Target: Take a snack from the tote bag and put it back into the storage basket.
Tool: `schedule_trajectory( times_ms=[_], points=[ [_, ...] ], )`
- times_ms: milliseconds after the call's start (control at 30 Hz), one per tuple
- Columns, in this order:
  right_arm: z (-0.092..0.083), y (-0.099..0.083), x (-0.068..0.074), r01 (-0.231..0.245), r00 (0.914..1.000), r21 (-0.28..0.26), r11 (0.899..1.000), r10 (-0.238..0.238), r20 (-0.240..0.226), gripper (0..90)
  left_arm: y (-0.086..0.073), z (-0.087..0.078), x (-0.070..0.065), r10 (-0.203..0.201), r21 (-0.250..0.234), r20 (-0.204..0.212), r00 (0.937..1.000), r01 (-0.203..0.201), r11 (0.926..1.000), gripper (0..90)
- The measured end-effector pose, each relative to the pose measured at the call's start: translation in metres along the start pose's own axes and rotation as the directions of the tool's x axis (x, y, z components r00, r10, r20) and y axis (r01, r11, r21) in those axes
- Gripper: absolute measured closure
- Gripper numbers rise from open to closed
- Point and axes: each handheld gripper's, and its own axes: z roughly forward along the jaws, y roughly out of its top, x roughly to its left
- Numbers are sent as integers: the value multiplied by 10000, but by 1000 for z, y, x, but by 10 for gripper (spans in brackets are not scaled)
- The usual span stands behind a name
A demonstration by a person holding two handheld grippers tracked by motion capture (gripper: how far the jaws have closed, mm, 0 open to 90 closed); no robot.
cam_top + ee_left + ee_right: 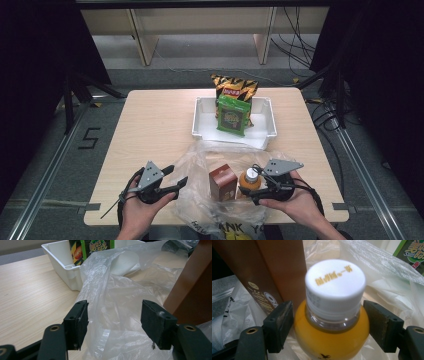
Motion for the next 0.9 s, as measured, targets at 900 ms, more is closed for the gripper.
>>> schedule_trajectory(
  times_ms=[900],
  points=[
    [15,-18,-3,262,9995,101,9996,-264,196,267,-3,1,0,-14,34,94,10000,13,10000,383]
  ],
)
